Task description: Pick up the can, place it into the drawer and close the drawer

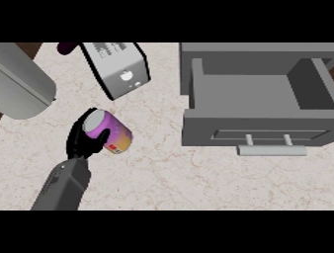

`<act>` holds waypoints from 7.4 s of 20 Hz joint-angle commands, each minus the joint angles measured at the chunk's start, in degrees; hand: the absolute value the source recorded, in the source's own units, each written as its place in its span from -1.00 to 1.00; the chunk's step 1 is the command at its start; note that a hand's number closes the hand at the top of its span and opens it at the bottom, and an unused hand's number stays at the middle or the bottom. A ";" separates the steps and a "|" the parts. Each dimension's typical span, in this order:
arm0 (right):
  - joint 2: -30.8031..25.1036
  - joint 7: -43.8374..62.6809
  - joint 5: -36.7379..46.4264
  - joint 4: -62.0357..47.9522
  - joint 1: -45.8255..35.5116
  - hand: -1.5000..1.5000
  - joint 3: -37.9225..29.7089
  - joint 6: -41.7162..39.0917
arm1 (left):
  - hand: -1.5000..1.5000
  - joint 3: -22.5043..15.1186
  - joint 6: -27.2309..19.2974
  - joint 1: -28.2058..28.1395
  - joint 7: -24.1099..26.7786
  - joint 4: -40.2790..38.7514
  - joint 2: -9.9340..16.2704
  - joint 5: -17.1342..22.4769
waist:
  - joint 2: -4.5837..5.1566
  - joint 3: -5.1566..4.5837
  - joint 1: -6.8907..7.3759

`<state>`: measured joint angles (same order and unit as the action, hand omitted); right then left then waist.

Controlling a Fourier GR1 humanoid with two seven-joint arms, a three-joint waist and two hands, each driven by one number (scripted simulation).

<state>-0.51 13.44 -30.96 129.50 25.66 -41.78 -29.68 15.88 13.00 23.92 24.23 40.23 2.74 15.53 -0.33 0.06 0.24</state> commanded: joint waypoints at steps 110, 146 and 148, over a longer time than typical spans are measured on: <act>-7.20 -6.32 24.56 7.41 -17.38 -1.00 8.37 0.55 | -1.00 -50.45 -57.44 56.73 -8.41 -11.94 -2.74 44.06 | 1.35 -0.02 -2.34; -7.08 -19.51 96.04 -56.10 -54.84 -1.00 44.06 33.02 | -1.00 -49.98 -59.68 50.90 -20.05 0.40 10.71 37.22 | 0.45 -0.03 1.53; -7.25 -19.07 98.04 -63.63 -60.17 -1.00 43.06 35.25 | -1.00 -50.59 -61.03 48.71 -20.33 4.09 10.31 36.62 | 0.43 -0.03 2.21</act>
<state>-8.26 -5.40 64.01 75.74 -30.37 1.72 1.14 -34.44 -47.43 74.66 5.52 40.91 10.53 53.48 0.13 0.01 2.35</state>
